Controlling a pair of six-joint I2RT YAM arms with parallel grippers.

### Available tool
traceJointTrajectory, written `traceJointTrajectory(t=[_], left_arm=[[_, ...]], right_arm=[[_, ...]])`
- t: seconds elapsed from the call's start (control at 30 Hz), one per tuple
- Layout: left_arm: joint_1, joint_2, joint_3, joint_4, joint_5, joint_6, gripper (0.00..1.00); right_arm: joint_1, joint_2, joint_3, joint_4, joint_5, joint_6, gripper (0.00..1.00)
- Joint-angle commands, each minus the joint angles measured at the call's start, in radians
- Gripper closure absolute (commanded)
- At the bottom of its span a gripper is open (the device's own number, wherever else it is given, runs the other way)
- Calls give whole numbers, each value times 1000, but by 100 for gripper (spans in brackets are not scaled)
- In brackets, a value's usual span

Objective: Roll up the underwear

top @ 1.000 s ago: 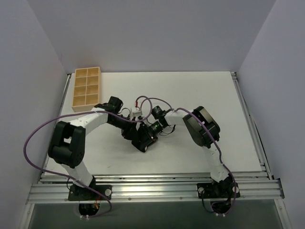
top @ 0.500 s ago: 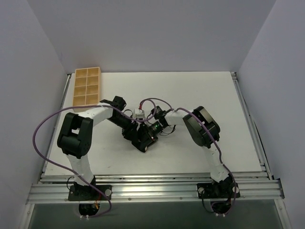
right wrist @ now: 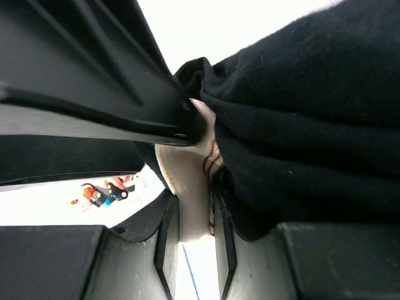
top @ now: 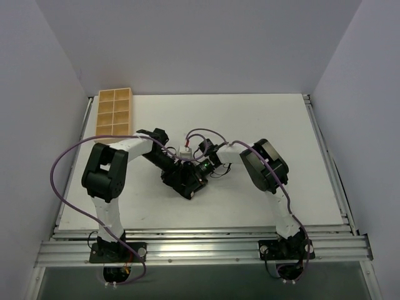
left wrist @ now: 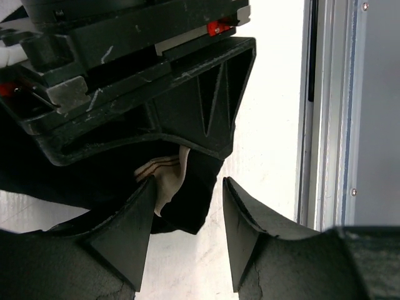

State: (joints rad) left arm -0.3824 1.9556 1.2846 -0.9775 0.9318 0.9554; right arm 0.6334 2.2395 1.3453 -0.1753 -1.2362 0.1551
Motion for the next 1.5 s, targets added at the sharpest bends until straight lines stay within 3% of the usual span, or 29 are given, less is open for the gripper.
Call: traceJointTrajectory(t=[0.0,0.2,0.27,0.3,0.33,0.43,0.77,1.2,1.47], left_arm=[[-15,45,45,-56,25,57,45],[-23,109,119,-104,9,54,50],[-29,150,145,-127,-13,30,60],[-30,166,177,-136,-19,17,78],[-30,199,194,-157,-25,-9,85],[-27,230,219,-188,-28,-20,94],[-16,267,222,-190,-59,-115,98],[-18,269,216,-176,-64,-182,98],[-29,266,228,-159,-48,-207,98]], right_arm=[[-21,62,-11,-59,169,-46,100],[-17,63,-11,-53,164,-38,100],[-14,52,-21,-44,161,-26,98],[-12,48,-24,-33,165,-22,96],[-11,43,-26,-32,175,-13,90],[-9,0,-44,-20,280,23,79],[-11,-234,-264,247,406,260,65],[-14,-471,-432,260,560,382,55],[-12,-567,-515,405,613,475,53]])
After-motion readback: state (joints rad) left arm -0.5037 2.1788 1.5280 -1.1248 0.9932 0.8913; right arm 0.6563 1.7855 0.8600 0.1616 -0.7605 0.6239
